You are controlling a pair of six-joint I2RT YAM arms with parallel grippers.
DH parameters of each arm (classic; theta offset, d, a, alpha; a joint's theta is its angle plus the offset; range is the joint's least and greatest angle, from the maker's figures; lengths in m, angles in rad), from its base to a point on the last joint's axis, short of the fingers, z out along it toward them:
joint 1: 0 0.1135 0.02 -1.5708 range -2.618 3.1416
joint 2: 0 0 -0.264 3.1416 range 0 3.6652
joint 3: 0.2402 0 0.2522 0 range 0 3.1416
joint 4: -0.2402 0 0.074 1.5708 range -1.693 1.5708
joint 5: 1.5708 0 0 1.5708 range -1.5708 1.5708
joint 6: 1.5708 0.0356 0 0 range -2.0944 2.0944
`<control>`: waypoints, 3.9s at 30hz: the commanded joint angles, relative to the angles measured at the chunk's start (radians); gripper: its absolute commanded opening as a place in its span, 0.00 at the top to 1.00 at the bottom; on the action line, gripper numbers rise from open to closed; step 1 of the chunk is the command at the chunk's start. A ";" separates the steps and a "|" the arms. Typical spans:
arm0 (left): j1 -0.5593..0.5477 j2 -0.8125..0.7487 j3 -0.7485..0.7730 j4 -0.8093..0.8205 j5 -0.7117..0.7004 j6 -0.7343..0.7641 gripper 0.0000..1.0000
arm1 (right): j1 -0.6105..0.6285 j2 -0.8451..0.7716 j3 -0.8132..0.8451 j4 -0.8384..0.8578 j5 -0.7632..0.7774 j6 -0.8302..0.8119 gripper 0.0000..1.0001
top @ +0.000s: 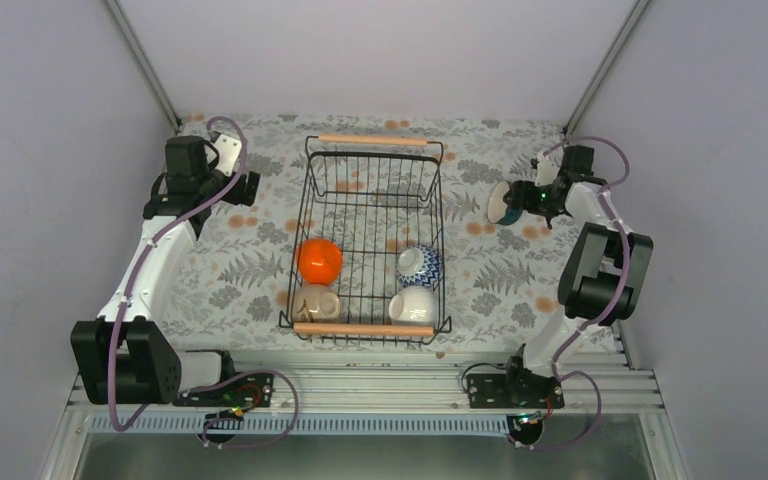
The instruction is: Unload the bowls from the dish rack
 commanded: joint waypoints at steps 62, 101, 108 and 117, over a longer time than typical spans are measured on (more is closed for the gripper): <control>0.006 -0.037 -0.054 0.028 0.059 0.026 0.00 | 0.293 -0.417 0.246 -0.385 0.175 -0.205 0.17; 0.006 -0.089 -0.072 -0.029 0.042 0.035 0.00 | 1.025 -0.138 0.051 -0.471 0.631 -0.446 0.24; 0.006 -0.089 -0.089 -0.018 0.042 0.038 0.00 | 1.027 -0.115 0.058 -0.466 0.612 -0.441 0.23; 0.005 -0.085 -0.100 -0.007 0.045 0.041 0.00 | 1.030 -0.036 0.072 -0.436 0.589 -0.440 0.23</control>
